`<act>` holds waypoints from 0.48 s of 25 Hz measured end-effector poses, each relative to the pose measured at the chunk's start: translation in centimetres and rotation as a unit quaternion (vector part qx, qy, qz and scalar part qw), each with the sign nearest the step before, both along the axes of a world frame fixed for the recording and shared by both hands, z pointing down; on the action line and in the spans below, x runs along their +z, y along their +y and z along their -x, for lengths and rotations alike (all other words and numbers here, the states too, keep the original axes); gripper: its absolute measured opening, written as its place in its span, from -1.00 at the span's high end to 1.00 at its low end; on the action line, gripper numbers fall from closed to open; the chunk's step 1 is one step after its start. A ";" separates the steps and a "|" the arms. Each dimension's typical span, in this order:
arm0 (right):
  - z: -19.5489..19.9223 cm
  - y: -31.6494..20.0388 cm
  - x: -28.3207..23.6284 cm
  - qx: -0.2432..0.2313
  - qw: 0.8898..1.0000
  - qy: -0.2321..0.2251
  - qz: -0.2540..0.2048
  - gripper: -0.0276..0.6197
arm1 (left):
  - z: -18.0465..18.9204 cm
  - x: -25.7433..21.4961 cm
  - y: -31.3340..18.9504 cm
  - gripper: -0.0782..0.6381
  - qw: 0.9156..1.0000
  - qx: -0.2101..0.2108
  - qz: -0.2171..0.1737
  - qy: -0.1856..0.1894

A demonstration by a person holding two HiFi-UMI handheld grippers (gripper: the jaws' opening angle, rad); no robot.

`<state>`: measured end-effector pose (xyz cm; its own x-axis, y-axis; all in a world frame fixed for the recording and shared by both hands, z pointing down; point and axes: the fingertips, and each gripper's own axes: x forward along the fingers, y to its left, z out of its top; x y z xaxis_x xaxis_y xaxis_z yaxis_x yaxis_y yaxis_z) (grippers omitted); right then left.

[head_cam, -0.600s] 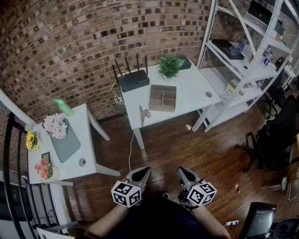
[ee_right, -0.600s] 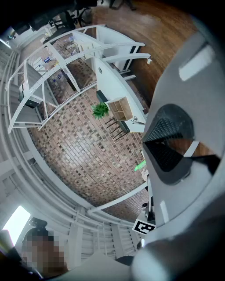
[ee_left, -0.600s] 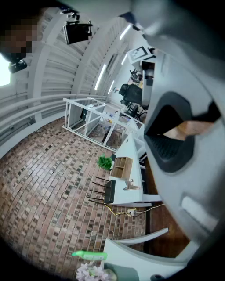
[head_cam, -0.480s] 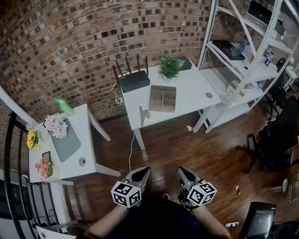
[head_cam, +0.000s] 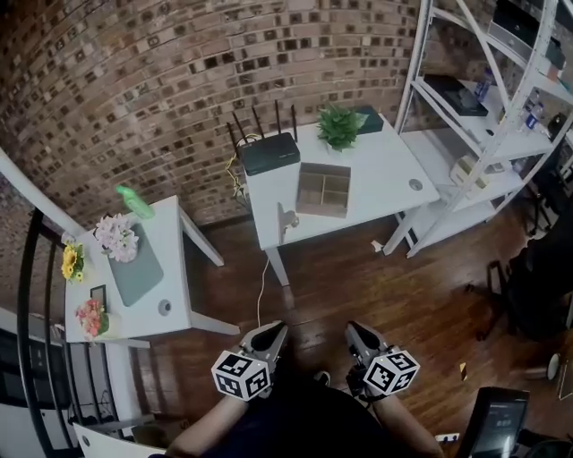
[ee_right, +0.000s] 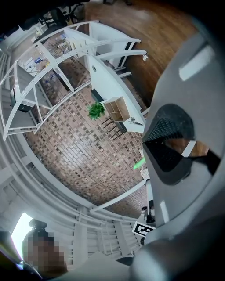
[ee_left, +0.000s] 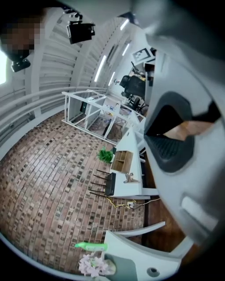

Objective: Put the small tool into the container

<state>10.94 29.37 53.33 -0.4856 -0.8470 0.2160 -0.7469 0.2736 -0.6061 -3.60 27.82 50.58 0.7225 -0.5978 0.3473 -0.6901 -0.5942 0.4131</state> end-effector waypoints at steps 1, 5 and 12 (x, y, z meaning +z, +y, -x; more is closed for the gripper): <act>-0.2 -0.6 0.2 0.004 1.000 0.000 0.002 0.88 | -0.2 0.1 -0.7 0.77 1.000 0.003 -0.001 0.001; -1.0 -4.0 0.7 0.026 1.000 0.009 0.005 0.88 | -1.4 0.6 -4.8 0.77 1.000 0.030 -0.001 0.010; -2.3 -13.8 -0.3 0.073 0.996 0.044 0.007 0.88 | -3.0 0.3 -16.6 0.77 0.996 0.081 -0.021 0.019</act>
<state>13.27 15.54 53.04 -0.3356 -0.9043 0.2638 -0.8283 0.1498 -0.5399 -0.64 11.18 50.92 0.8222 -0.4865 0.2955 -0.5691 -0.7134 0.4090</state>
